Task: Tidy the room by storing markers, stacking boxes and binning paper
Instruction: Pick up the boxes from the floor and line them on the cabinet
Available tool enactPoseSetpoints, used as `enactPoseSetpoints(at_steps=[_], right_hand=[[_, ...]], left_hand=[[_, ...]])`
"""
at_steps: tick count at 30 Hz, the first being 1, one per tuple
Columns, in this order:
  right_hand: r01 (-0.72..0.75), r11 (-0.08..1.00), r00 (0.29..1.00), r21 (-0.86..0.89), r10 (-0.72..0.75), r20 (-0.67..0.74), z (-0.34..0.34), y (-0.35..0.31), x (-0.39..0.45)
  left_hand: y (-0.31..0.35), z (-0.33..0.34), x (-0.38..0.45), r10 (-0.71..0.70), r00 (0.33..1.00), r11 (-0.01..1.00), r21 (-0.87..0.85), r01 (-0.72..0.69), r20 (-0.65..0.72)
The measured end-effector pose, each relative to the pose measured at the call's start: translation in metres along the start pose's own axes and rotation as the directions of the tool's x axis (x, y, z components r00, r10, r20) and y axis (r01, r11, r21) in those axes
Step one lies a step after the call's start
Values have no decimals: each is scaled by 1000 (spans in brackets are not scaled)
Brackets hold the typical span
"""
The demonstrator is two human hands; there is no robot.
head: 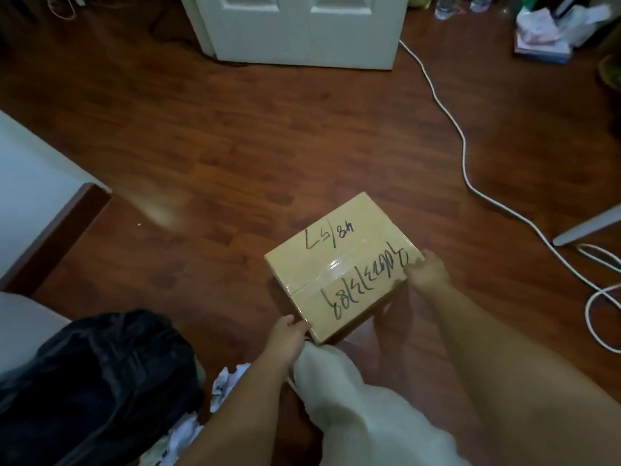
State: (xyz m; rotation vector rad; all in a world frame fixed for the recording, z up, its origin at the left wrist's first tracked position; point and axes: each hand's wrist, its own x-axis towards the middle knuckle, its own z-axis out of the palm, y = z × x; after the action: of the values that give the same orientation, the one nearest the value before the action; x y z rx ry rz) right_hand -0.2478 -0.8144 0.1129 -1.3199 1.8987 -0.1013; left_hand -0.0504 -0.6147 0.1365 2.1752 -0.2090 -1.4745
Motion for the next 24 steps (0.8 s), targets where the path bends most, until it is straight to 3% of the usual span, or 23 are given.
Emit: enactPoseSetpoints(at_steps=[6, 11, 14, 18, 24], right_hand=[[-37, 996, 997, 82, 32, 70, 11, 11, 32], [-87, 982, 996, 168, 81, 45, 14, 14, 40], [-104, 979, 995, 176, 104, 6, 10, 15, 44], [-53, 929, 998, 367, 61, -9, -3, -8, 7], [76, 790, 997, 608, -60, -47, -47, -51, -73]], left_hand=[[-9, 18, 24, -108, 991, 992, -55, 112, 85], [-24, 30, 46, -160, 956, 922, -308, 233, 247], [-58, 36, 93, -182, 965, 873, -421, 247, 188], [-83, 32, 141, -188, 981, 805, -565, 180, 44], [6, -29, -1, 45, 979, 800, -580, -153, -197]])
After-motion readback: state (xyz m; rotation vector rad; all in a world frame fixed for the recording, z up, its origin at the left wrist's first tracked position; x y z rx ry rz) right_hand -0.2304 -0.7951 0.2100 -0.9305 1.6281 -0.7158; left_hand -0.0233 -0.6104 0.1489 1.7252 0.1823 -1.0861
